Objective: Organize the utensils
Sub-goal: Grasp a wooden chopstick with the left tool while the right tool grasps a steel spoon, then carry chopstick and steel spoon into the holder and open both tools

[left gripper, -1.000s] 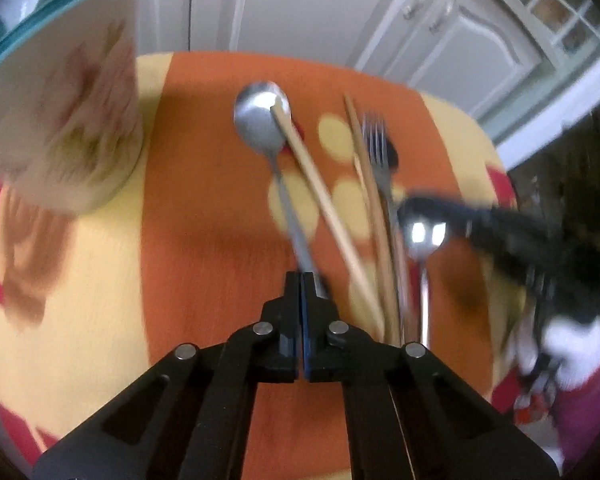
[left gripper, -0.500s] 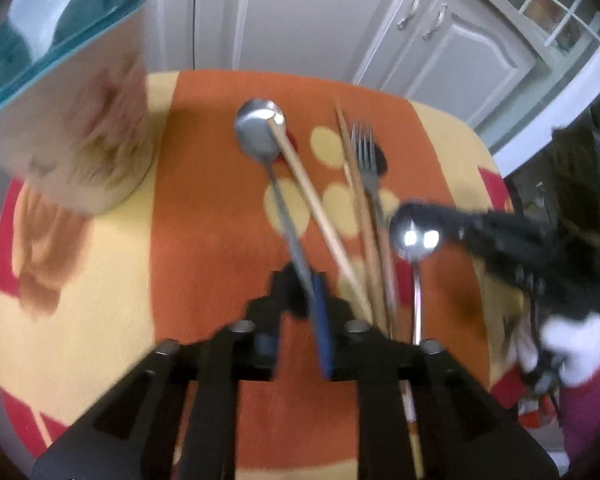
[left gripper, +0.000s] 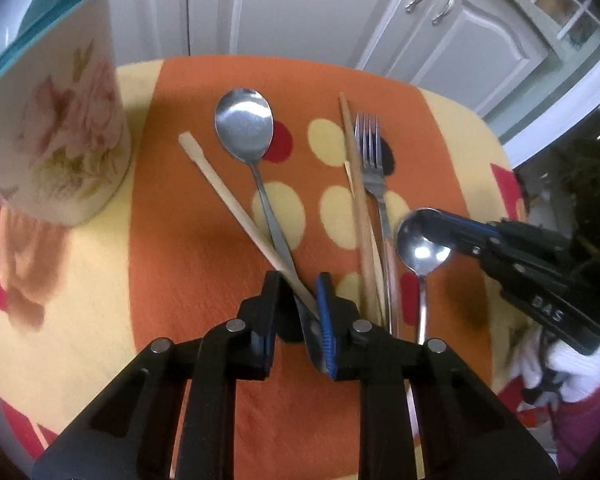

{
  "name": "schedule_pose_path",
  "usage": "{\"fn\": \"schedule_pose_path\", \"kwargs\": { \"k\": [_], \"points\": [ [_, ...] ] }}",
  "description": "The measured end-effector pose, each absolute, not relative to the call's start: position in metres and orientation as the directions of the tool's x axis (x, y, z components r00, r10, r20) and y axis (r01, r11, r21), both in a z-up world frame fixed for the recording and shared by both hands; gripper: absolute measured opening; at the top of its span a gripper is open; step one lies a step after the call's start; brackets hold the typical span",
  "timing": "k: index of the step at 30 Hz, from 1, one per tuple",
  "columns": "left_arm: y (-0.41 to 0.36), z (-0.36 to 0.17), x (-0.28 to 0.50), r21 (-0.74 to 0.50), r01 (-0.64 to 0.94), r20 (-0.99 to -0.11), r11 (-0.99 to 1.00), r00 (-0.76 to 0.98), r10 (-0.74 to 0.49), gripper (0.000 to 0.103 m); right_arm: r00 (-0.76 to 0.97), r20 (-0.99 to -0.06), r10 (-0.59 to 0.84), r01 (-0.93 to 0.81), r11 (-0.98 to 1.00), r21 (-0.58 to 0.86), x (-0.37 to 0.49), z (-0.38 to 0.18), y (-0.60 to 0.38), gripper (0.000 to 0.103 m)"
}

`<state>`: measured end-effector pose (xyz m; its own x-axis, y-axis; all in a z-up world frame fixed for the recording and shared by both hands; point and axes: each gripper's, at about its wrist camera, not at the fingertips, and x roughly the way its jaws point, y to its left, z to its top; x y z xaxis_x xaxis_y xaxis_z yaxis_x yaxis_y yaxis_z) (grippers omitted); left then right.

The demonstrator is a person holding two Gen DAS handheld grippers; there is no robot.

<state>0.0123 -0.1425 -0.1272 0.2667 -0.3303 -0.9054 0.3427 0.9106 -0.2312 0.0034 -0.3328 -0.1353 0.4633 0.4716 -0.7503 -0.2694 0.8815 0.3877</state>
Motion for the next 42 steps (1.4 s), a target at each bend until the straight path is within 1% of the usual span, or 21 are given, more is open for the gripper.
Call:
{"fn": "schedule_pose_path", "kwargs": {
  "k": [3,7,8,9,10,11,14,18,19,20,21,22,25,27,30,36,42],
  "points": [
    [-0.146,-0.127,0.005,-0.202,0.373,-0.908,0.906,0.275,-0.316,0.017,0.463,-0.749,0.475,-0.265,0.880,0.395,0.004,-0.136,-0.333,0.004],
    [-0.143,-0.128,0.013,-0.268,0.327,-0.892,0.906,0.270,-0.361,0.017,0.459,-0.754,0.470,-0.267,0.882,0.388,0.005,-0.134,-0.331,0.004],
    [-0.140,-0.127,0.016,-0.282,0.304,-0.888,0.910,0.276,-0.368,0.021,0.457,-0.755,0.471,-0.266,0.882,0.389,0.006,-0.134,-0.331,0.004],
    [-0.136,-0.126,0.018,-0.288,0.288,-0.887,0.913,0.279,-0.368,0.030,0.455,-0.756,0.472,-0.265,0.881,0.391,0.006,-0.134,-0.331,0.004],
    [-0.134,-0.125,0.022,-0.299,0.262,-0.885,0.918,0.284,-0.369,0.034,0.452,-0.757,0.472,-0.263,0.881,0.393,0.007,-0.134,-0.332,0.004],
    [-0.132,-0.125,0.026,-0.303,0.243,-0.882,0.921,0.295,-0.368,0.035,0.451,-0.757,0.472,-0.261,0.881,0.394,0.008,-0.135,-0.332,0.004],
    [-0.132,-0.125,0.037,-0.256,0.201,-0.893,0.946,0.325,-0.311,0.035,0.452,-0.755,0.475,-0.251,0.880,0.404,0.009,-0.136,-0.335,0.004],
    [-0.138,-0.125,0.047,-0.216,0.175,-0.897,0.961,0.353,-0.266,0.035,0.453,-0.749,0.483,-0.245,0.875,0.416,0.009,-0.138,-0.336,0.004],
    [-0.141,-0.126,0.050,-0.209,0.169,-0.898,0.963,0.357,-0.257,0.035,0.453,-0.748,0.485,-0.245,0.874,0.419,0.009,-0.138,-0.336,0.004],
    [-0.143,-0.126,0.052,-0.203,0.165,-0.897,0.965,0.363,-0.251,0.031,0.452,-0.746,0.489,-0.244,0.872,0.424,0.009,-0.138,-0.337,0.004],
    [-0.145,-0.127,0.054,-0.188,0.159,-0.901,0.969,0.366,-0.234,0.016,0.450,-0.743,0.495,-0.242,0.869,0.433,0.009,-0.139,-0.338,0.004],
    [-0.145,-0.128,0.056,-0.188,0.155,-0.901,0.970,0.366,-0.233,0.011,0.448,-0.740,0.501,-0.240,0.865,0.441,0.009,-0.140,-0.339,0.004],
    [-0.145,-0.130,0.058,-0.214,0.149,-0.893,0.965,0.370,-0.255,0.009,0.450,-0.723,0.524,-0.248,0.851,0.462,0.008,-0.141,-0.341,0.004],
    [-0.146,-0.126,0.056,-0.246,0.160,-0.881,0.956,0.374,-0.289,0.003,0.459,-0.721,0.520,-0.256,0.854,0.453,0.005,-0.140,-0.341,0.004],
    [-0.142,-0.114,0.045,-0.297,0.202,-0.851,0.933,0.387,-0.354,0.003,0.481,-0.715,0.506,-0.266,0.862,0.431,0.000,-0.131,-0.340,0.002],
    [-0.140,-0.081,0.023,-0.338,0.279,-0.811,0.899,0.398,-0.429,0.003,0.518,-0.698,0.495,-0.287,0.869,0.403,-0.009,-0.109,-0.343,0.003],
    [-0.128,-0.027,-0.001,-0.364,0.345,-0.752,0.865,0.440,-0.491,0.003,0.573,-0.669,0.474,-0.314,0.880,0.356,-0.021,-0.074,-0.345,0.003]
  ]
}}
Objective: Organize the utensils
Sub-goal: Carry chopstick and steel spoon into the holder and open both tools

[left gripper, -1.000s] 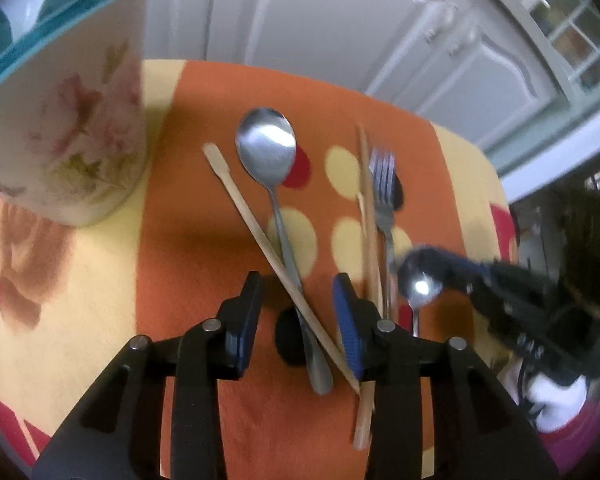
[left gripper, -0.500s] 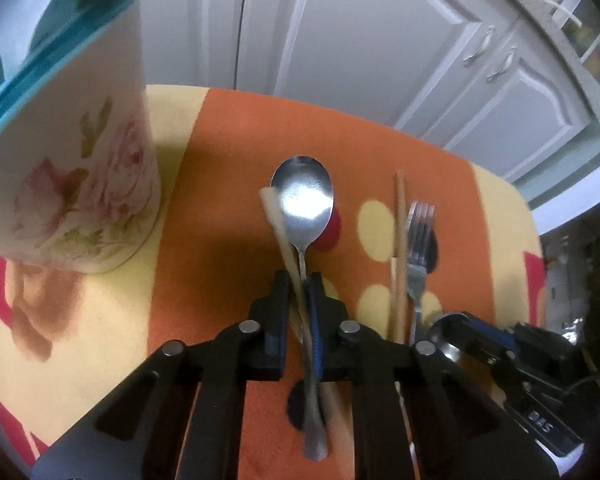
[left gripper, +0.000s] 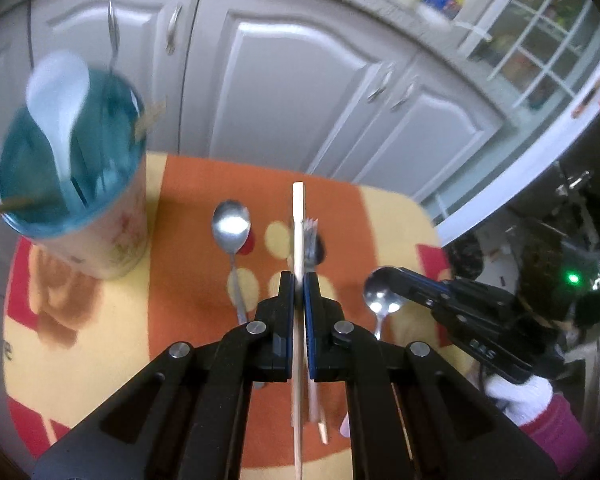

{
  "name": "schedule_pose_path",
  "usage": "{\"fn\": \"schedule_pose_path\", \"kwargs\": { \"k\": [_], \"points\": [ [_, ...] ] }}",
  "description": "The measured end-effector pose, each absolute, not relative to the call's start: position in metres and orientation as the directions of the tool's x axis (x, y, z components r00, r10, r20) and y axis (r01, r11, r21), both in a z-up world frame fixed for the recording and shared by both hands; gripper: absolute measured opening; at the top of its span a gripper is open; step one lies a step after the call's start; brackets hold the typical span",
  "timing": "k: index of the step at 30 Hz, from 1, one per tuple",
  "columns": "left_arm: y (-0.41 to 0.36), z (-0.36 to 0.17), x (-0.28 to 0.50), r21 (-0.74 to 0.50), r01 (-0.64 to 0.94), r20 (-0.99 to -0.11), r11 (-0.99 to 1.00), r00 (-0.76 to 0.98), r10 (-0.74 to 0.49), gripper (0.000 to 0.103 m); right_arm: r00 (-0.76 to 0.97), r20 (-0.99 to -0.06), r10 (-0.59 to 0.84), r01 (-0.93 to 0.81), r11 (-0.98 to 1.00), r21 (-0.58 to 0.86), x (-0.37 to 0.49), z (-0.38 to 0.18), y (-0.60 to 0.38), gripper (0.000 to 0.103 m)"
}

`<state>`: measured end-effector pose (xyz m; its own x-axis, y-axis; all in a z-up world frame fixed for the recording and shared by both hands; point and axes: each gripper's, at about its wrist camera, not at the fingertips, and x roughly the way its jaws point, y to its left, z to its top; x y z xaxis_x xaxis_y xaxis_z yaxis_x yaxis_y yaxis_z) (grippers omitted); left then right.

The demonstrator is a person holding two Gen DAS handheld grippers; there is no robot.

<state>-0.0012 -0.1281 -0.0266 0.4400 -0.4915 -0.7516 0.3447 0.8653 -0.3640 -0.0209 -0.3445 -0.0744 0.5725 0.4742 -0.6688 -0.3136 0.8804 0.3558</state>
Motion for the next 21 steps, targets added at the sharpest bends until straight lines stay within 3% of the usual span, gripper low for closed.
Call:
{"fn": "schedule_pose_path", "kwargs": {
  "k": [6,13,17,21],
  "points": [
    [-0.102,0.049,-0.013,-0.413,0.378,-0.666,0.829,0.496,-0.558,0.003,0.642,-0.604,0.472,-0.356,0.881,0.311,-0.023,-0.019,-0.339,0.003],
    [-0.051,0.156,0.007,-0.310,0.403,-0.553,0.861,0.660,-0.508,0.003,0.729,-0.485,0.483,-0.411,0.876,0.253,0.000,0.052,-0.297,0.002],
    [-0.019,0.175,0.043,-0.262,0.373,-0.522,0.890,0.721,-0.456,0.003,0.762,-0.442,0.473,-0.423,0.881,0.213,0.024,0.080,-0.263,0.003],
    [0.008,0.157,0.080,-0.251,0.362,-0.506,0.898,0.741,-0.441,0.003,0.784,-0.415,0.462,-0.422,0.887,0.189,0.051,0.093,-0.233,0.002]
  ]
}}
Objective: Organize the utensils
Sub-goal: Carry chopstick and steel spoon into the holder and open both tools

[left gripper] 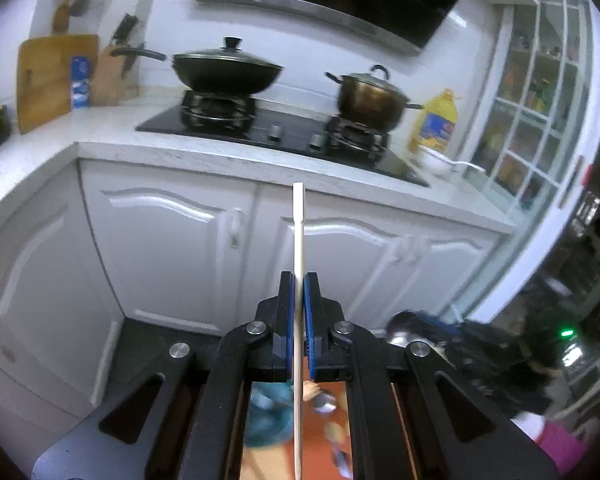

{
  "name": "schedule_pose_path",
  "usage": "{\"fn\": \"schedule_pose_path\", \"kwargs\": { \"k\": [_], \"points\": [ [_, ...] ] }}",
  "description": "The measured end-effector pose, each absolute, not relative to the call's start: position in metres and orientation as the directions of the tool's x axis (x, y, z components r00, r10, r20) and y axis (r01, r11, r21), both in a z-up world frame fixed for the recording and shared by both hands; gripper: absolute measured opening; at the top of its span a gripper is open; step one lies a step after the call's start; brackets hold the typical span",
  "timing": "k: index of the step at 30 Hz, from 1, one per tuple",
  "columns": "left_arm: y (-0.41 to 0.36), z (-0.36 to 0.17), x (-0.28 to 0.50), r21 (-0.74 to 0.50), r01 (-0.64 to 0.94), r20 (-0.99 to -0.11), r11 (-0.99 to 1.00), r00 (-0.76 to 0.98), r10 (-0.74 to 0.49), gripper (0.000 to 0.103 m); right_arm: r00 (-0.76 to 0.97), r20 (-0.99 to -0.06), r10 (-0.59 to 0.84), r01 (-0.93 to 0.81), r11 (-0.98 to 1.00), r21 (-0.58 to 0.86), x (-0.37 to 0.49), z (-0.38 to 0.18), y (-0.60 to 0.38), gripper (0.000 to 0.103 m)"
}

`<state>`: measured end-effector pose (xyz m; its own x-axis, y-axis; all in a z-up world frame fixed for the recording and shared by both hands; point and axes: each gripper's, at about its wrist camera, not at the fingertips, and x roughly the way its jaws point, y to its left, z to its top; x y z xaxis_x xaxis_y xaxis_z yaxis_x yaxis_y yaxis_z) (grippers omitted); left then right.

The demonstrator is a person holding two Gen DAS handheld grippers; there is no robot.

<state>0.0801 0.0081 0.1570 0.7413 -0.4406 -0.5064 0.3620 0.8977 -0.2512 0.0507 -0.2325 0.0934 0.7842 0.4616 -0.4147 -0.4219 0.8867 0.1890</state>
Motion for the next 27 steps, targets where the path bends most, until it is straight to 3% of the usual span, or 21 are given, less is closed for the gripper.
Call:
{"fn": "schedule_pose_path", "kwargs": {
  "k": [12,20,27],
  "points": [
    [0.032,0.067,0.128,-0.264,0.351,-0.474,0.898,0.764,-0.438,0.003,0.838,-0.408,0.363,-0.367,0.928,0.070,0.115,0.069,-0.168,0.002],
    [0.023,0.034,0.121,-0.167,0.368,-0.392,0.915,0.826,-0.404,0.003,0.872,-0.394,0.290,-0.333,0.942,-0.044,0.115,0.047,-0.151,0.003],
    [0.027,0.012,0.120,-0.192,0.341,-0.437,0.920,0.810,-0.391,0.003,0.856,-0.428,0.289,-0.357,0.930,-0.086,0.111,0.030,-0.145,0.003]
  ]
}}
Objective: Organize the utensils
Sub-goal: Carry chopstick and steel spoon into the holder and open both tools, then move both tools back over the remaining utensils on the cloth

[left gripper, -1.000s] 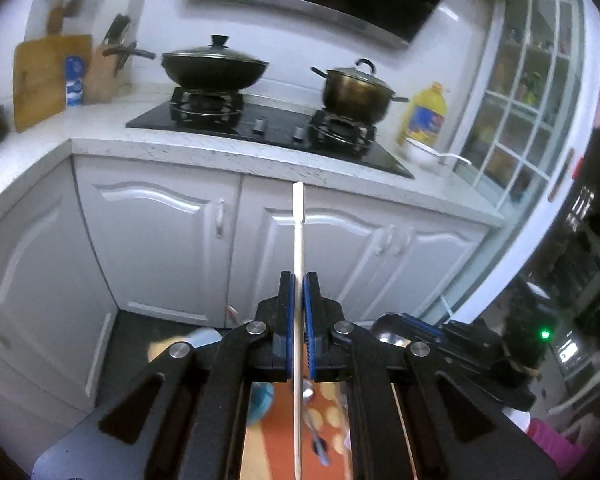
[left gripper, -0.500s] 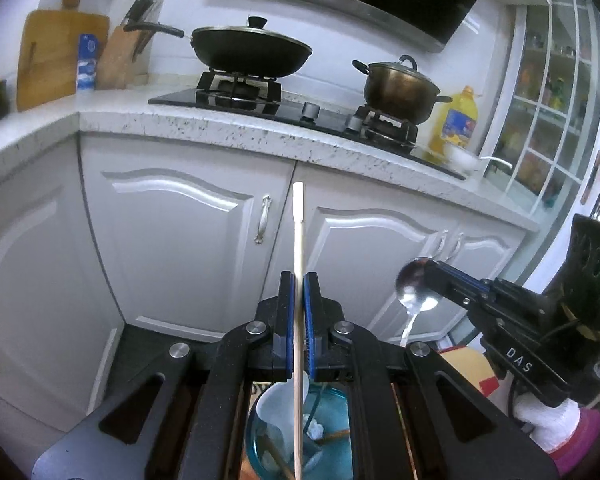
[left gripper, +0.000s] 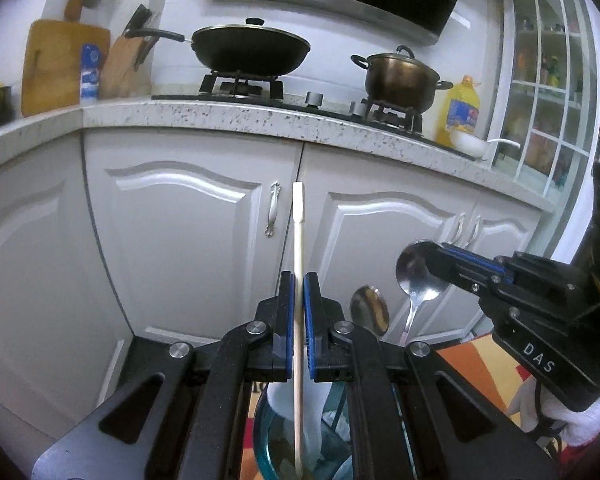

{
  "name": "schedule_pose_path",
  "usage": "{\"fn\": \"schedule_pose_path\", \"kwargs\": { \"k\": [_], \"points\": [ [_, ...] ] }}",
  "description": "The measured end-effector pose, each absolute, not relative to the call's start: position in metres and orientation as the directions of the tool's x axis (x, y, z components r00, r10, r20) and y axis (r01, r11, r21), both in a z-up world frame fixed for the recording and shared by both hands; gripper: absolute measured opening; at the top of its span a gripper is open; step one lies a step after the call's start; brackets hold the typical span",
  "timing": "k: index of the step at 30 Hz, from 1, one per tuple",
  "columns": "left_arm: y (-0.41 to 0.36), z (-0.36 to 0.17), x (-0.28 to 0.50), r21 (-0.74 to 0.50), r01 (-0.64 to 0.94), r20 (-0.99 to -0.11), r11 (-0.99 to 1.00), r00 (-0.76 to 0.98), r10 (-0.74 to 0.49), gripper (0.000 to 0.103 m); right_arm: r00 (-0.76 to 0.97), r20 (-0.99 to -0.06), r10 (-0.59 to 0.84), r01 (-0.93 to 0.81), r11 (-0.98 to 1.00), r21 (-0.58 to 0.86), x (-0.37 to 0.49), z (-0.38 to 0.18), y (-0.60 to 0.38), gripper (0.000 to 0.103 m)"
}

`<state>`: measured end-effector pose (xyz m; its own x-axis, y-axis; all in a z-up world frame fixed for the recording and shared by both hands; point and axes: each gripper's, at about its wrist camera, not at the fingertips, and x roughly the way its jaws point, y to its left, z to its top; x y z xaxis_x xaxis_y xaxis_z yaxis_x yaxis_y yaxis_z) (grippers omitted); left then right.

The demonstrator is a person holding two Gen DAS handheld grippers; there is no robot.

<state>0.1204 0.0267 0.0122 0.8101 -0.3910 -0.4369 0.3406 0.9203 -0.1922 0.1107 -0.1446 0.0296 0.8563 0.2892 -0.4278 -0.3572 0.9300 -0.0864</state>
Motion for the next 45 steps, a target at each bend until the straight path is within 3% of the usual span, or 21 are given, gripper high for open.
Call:
{"fn": "schedule_pose_path", "kwargs": {
  "k": [16,20,21,35,38,45],
  "points": [
    [0.035,-0.005,0.097,-0.206,0.288,-0.542,0.935,0.762,-0.354,0.007,0.684,-0.610,0.400,-0.455,0.888,0.071,0.106,0.001,-0.142,0.005],
    [0.038,-0.001,0.090,-0.224,0.288,-0.542,0.931,0.757,-0.365,0.052,0.656,-0.629,0.417,-0.447,0.886,0.121,0.106,0.001,-0.145,0.013],
    [0.039,0.001,0.089,-0.227,0.292,-0.539,0.929,0.757,-0.369,0.054,0.651,-0.631,0.422,-0.445,0.886,0.132,0.106,0.001,-0.147,0.013],
    [0.052,0.037,0.054,-0.155,0.209,-0.579,0.966,0.772,-0.260,0.061,0.650,-0.625,0.431,-0.424,0.889,0.172,0.081,0.013,-0.158,0.021],
    [0.057,0.046,0.042,-0.167,0.183,-0.583,0.969,0.774,-0.247,0.067,0.655,-0.622,0.430,-0.418,0.891,0.176,0.071,0.016,-0.163,0.021],
    [0.052,0.072,0.010,-0.145,0.150,-0.583,0.978,0.786,-0.207,0.067,0.660,-0.634,0.402,-0.392,0.905,0.166,0.043,0.022,-0.179,0.022]
  ]
}}
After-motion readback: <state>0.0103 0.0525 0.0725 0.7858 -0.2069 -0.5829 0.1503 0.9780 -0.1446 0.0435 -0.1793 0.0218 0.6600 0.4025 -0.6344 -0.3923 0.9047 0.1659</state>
